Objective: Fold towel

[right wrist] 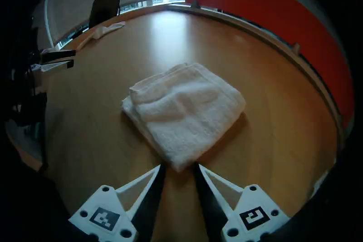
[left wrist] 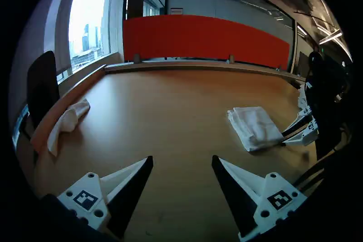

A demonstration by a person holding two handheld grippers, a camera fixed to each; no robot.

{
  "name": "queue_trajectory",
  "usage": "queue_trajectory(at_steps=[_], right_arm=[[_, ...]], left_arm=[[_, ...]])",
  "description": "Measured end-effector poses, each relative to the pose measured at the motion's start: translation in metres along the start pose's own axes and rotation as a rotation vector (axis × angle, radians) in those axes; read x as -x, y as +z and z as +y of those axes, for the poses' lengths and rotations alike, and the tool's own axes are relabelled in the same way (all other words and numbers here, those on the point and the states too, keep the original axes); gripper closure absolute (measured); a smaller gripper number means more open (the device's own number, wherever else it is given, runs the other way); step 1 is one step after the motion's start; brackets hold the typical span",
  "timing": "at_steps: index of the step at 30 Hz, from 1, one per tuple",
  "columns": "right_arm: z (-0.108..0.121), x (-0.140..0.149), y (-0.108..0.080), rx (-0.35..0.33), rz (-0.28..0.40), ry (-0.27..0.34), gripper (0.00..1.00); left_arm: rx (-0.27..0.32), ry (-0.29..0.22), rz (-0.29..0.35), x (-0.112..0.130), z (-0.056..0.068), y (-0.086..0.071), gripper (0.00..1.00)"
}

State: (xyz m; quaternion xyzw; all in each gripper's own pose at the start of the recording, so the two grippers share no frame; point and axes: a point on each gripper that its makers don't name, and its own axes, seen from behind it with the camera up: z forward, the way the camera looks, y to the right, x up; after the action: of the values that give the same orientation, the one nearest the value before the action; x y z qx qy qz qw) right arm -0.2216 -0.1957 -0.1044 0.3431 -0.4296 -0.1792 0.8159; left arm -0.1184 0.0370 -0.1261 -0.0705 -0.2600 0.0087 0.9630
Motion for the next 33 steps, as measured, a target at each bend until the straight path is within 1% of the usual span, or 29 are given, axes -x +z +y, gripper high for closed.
queue_trajectory(at_steps=[6, 13, 18, 23, 27, 33], right_arm=[[0.003, -0.001, 0.000, 0.017, 0.012, 0.030, 0.73], [0.004, 0.000, -0.001, 0.024, 0.015, 0.042, 0.93], [0.007, -0.004, -0.004, 0.025, 0.020, 0.038, 0.95], [0.010, -0.015, -0.013, 0.020, 0.030, 0.026, 0.95], [0.013, -0.031, -0.023, 0.021, 0.044, 0.005, 0.95], [0.019, -0.065, -0.039, 0.033, 0.080, -0.010, 0.95]], left_arm=[[0.003, 0.003, -0.002, 0.000, 0.001, 0.001, 0.03], [0.007, 0.005, -0.003, 0.000, 0.002, 0.001, 0.04], [0.008, 0.007, -0.003, -0.001, 0.003, 0.002, 0.04], [0.009, 0.007, -0.004, -0.001, 0.002, 0.002, 0.04], [0.010, 0.012, -0.005, -0.002, 0.002, 0.002, 0.03], [0.013, 0.014, -0.002, -0.006, 0.002, 0.003, 0.03]])
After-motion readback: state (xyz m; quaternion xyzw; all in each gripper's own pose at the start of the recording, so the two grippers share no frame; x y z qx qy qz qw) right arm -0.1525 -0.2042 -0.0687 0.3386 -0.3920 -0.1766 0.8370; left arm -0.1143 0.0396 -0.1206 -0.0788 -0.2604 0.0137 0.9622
